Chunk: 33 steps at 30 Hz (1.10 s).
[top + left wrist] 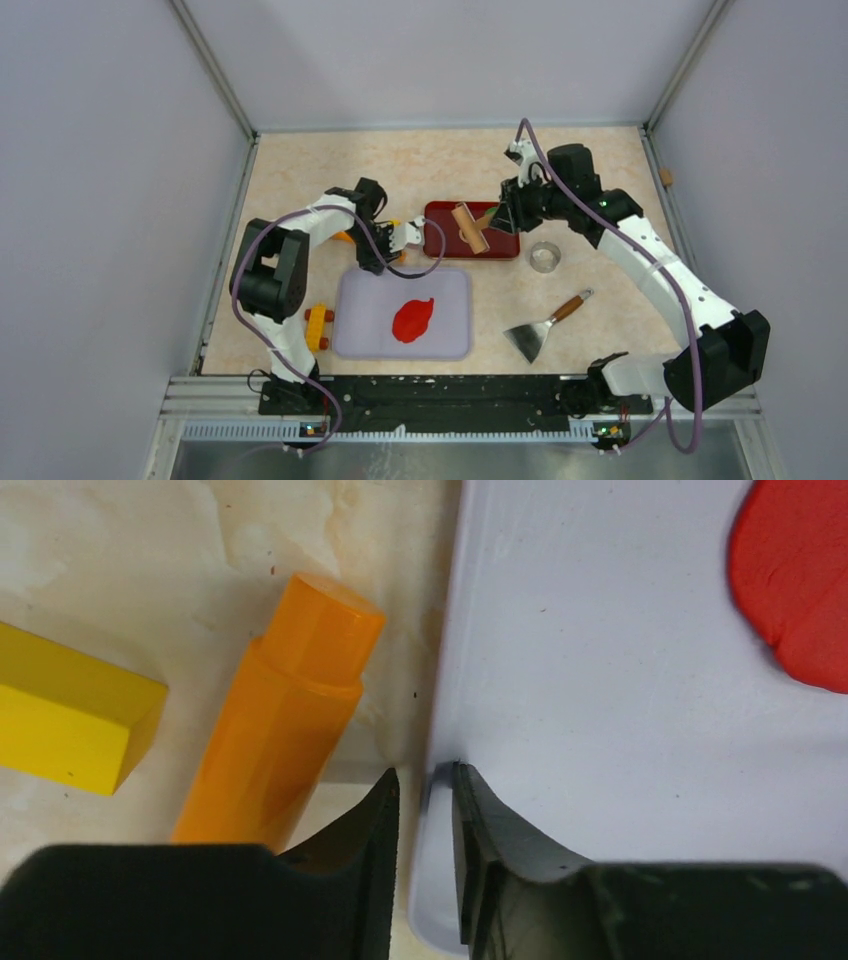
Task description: Roll out the dumpling wrappers from the dough
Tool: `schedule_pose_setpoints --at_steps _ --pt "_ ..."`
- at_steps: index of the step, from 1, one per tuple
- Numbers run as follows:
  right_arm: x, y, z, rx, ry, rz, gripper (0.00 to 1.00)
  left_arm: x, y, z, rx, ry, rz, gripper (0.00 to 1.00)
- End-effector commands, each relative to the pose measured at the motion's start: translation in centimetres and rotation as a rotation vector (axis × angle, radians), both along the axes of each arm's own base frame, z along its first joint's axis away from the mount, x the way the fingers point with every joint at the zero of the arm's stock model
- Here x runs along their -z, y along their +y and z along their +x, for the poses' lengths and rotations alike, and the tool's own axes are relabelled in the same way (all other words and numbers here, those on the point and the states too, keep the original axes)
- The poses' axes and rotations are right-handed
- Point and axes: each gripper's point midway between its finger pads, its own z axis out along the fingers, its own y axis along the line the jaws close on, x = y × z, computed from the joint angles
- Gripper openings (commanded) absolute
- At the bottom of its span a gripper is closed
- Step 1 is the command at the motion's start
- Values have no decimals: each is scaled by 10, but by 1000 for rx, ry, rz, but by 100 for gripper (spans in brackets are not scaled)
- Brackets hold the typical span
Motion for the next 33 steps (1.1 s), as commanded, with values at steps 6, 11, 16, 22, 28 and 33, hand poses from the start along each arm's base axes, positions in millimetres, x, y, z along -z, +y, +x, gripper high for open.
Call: schedule_pose_setpoints --at_steps 6,11,16,22,28,33 --pt "-29 -7 -5 23 -60 40 0 -1 3 8 -86 -67 19 4" --pt "-20 -21 -19 24 25 16 0 -1 2 11 -161 -64 10 0" --pt "-1 -24 -42 -29 88 2 0 -5 -4 26 -200 -88 -11 0" --pt "4 -24 -54 -90 71 5 0 -8 -26 46 -224 -67 -60 0" --pt "34 -16 -68 -165 189 16 0 -5 -49 61 -221 -44 -87 0" --pt "50 4 -48 -138 241 103 0 -4 -58 68 -240 -23 -99 0"
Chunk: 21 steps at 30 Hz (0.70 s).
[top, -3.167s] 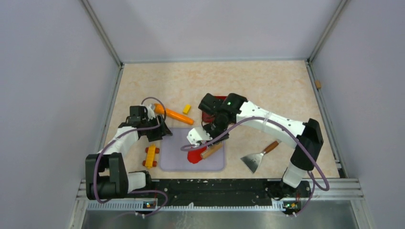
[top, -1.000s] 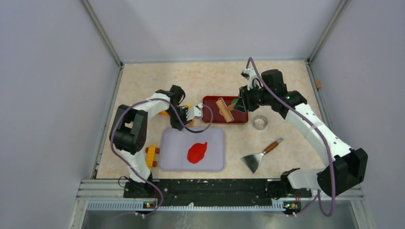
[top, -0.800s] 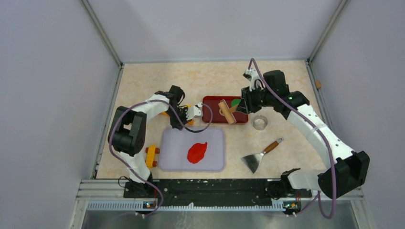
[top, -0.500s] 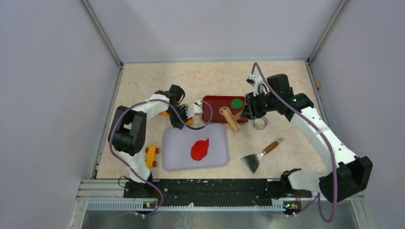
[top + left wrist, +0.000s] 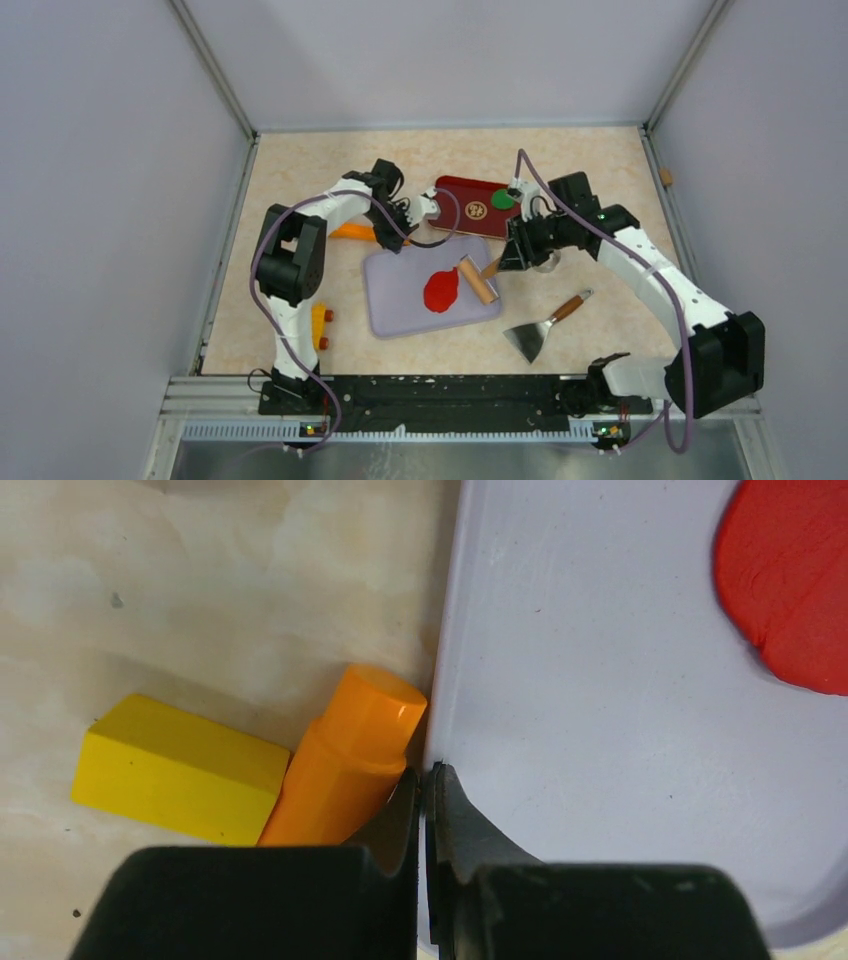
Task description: Roll out the dumpling wrappers from the dough
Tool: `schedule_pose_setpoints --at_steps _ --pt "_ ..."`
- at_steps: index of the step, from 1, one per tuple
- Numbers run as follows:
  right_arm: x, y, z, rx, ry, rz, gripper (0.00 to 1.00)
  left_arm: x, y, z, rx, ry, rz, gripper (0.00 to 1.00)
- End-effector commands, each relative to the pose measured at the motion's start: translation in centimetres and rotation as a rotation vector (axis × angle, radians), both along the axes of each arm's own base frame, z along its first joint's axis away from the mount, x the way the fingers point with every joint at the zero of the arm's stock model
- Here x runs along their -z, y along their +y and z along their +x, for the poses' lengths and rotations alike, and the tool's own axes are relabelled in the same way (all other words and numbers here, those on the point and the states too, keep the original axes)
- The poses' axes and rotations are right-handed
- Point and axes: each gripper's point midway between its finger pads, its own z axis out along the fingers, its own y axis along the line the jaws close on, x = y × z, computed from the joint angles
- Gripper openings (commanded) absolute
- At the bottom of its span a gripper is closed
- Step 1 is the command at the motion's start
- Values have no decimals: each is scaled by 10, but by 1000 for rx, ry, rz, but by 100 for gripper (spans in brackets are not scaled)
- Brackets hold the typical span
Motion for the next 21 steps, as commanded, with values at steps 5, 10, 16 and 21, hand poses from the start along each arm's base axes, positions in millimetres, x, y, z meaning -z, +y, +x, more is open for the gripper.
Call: schedule_pose_setpoints --at_steps 5,10,16,21 --pt "14 52 34 0 125 182 0 5 -13 14 -23 -16 -36 0" --pt "31 72 52 36 216 215 0 6 -15 14 -30 -2 -37 0" --pt "53 79 65 112 314 210 0 1 -19 18 -44 1 -54 0" --pt "99 62 66 196 318 -6 0 -2 -24 21 -62 3 -75 0"
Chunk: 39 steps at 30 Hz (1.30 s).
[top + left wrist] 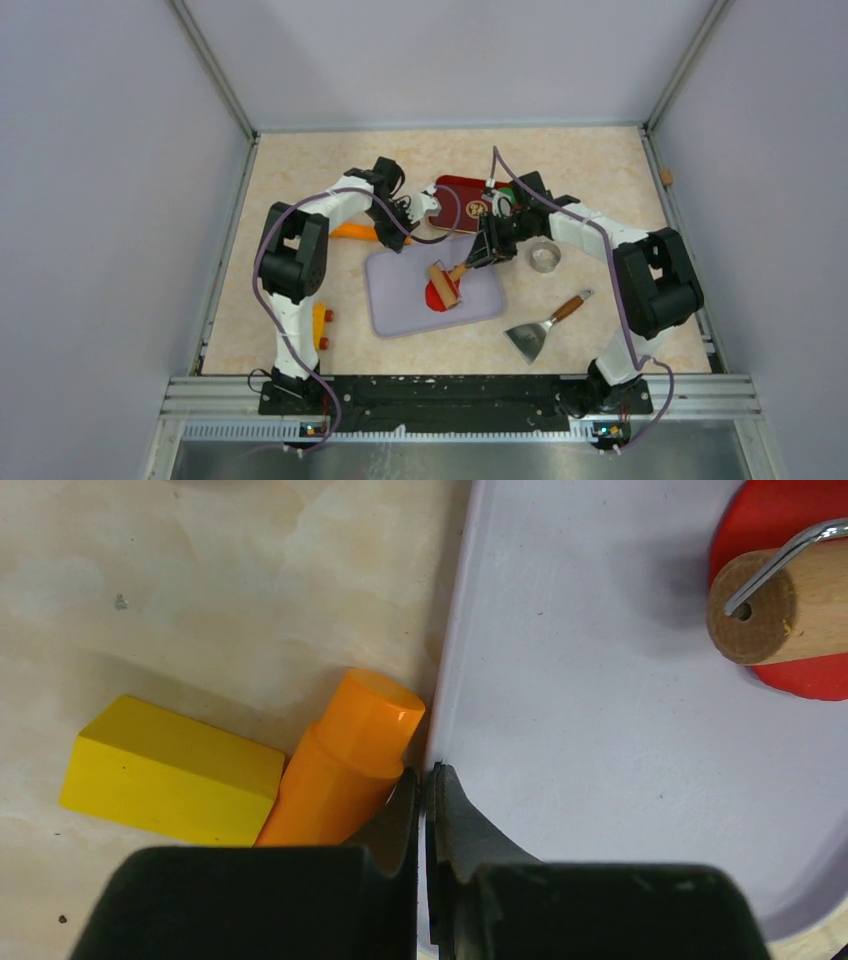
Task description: Roll out the dumpling wrappers from the dough
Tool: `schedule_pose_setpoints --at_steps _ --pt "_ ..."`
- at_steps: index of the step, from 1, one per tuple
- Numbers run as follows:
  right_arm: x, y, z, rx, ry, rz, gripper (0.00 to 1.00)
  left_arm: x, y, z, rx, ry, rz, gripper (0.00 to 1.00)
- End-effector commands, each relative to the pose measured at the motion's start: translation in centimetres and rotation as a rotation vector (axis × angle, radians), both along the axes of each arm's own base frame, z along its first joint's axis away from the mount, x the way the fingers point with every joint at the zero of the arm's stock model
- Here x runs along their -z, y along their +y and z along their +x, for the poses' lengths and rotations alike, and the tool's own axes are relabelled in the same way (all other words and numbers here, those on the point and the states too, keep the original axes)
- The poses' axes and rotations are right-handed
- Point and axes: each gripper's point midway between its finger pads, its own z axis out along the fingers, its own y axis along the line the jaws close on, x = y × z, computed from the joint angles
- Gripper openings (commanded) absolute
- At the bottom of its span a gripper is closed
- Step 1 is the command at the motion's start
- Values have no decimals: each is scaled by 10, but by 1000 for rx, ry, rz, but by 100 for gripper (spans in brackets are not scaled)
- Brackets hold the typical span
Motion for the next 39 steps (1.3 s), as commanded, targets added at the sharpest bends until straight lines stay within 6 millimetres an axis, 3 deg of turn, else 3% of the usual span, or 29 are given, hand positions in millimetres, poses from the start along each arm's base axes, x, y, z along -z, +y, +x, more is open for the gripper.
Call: schedule_pose_setpoints --at_steps 1,6,12,19,25,28,31,33,36,39 --pt "21 -5 21 26 -101 -179 0 -2 -17 18 -33 -33 -66 0" --pt "52 -18 8 -13 -91 -330 0 -9 -20 19 -42 -44 -86 0" --pt "71 -14 -1 -48 -78 -354 0 -9 -21 20 -42 -49 -88 0" --pt "83 0 -9 -99 -71 -337 0 -10 -20 21 -54 -52 -87 0" --pt "82 16 -13 -145 -85 -291 0 -10 -19 18 -58 -49 -83 0" --pt "63 38 -17 -216 -118 -181 0 -10 -18 15 -57 -42 -82 0" --pt "8 69 -21 -345 -195 40 0 -10 -18 14 -54 -41 -86 0" --pt "-35 78 -24 -409 -290 150 0 -10 -18 13 -52 -40 -86 0" --pt "-75 71 -33 -461 -379 197 0 -10 -19 12 -46 -31 -91 0" --pt "-84 54 -34 -456 -384 181 0 -11 -19 11 -40 -31 -94 0"
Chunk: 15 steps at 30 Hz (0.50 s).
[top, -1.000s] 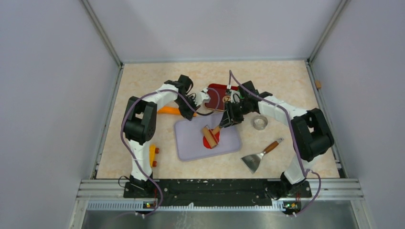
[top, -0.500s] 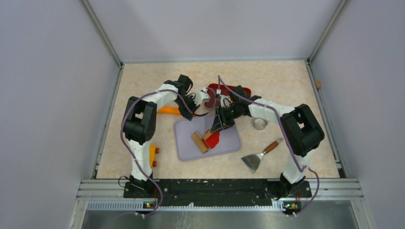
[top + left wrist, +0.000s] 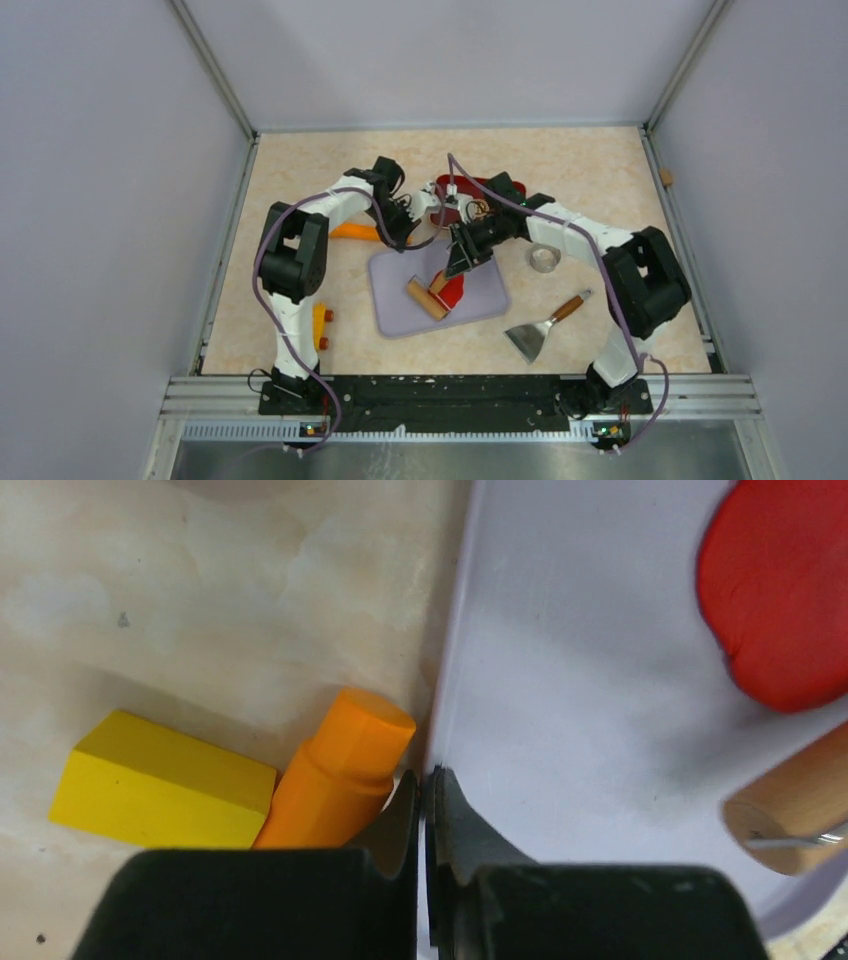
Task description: Roll out the dumpling wrappers from the dough
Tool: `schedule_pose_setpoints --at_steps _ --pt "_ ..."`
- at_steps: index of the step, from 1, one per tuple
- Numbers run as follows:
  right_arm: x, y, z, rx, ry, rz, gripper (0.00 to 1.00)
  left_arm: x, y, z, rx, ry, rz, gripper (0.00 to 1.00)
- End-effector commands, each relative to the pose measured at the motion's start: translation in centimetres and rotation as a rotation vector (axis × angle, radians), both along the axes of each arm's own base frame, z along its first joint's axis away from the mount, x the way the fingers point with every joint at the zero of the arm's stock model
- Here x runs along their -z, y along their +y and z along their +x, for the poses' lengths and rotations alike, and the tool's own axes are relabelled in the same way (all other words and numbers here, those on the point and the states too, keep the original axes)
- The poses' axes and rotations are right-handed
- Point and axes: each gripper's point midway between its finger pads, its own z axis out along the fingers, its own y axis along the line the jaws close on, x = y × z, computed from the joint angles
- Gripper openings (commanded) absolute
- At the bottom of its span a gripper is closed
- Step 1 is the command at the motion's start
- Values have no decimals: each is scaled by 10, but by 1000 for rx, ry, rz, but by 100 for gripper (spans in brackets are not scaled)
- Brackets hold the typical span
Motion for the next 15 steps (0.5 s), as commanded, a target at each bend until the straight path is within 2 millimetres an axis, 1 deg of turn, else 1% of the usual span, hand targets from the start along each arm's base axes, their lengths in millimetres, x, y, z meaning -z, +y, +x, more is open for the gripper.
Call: schedule_pose_setpoints --at_steps 1,4,9,12,15 --pt "-69 -6 -1 -118 -211 136 0 -10 -14 10 0 -53 -61 0" --pt "-55 -28 9 -41 -149 84 0 -12 -14 8 11 -53 -67 0" --pt "-32 -60 35 129 -52 45 0 -9 -15 5 17 -35 -71 0" --pt "-25 -71 50 182 -51 17 0 -8 -16 5 16 -29 -73 0" --pt "-9 -76 54 217 -23 -22 0 -8 -17 6 11 -26 -76 0"
